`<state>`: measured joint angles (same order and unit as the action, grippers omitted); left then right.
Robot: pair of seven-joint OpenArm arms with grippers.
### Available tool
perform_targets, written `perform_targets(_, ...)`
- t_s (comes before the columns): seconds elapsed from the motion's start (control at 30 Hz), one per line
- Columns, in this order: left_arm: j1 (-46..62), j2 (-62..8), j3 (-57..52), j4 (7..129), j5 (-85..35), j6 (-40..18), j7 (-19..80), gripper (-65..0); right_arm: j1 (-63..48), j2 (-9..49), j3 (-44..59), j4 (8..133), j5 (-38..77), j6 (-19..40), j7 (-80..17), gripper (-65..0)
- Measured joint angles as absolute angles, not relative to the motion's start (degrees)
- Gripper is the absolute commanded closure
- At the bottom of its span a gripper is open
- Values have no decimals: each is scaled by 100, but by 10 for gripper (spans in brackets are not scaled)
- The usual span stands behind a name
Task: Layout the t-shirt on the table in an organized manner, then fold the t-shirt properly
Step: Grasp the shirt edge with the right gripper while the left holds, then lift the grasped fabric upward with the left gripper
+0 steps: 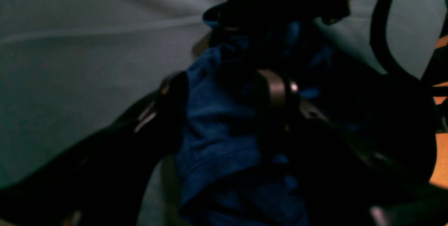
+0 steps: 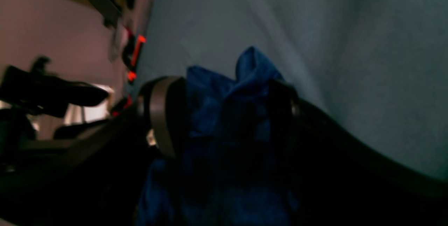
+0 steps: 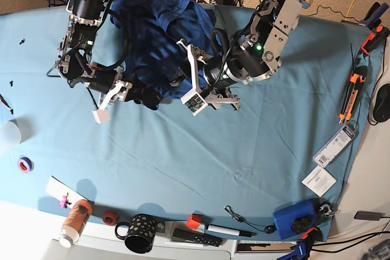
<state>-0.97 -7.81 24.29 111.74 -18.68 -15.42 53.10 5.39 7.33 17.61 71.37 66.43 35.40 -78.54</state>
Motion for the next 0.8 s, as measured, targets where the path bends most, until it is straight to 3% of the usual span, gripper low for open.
perform_targets(0.2,-97,-829,2429,11174,-1868,-1542,5393,-310,541,808,1758,7164,6298,3544,-7795,-338)
perform_targets(0.23,-97,-858,2429,11174,-1868,-1542,5400,-310,554,827,1752,7161,6239,3546,-7793,-280)
perform_targets(0.33,-95,-908,2427,11174,-1870,-1177,5481,-330,558,937,1708,7164,5979,3647,-7800,-7)
perform_targets(0.53,1,-886,1785,11177,-2047,-1162,5666,-338,554,1046,1708,7164,5981,3640,-7813,0)
perform_targets(0.8,521,-875,-255,11174,-4077,-2154,6307,-337,550,1046,1710,7161,5977,3752,-7819,0)
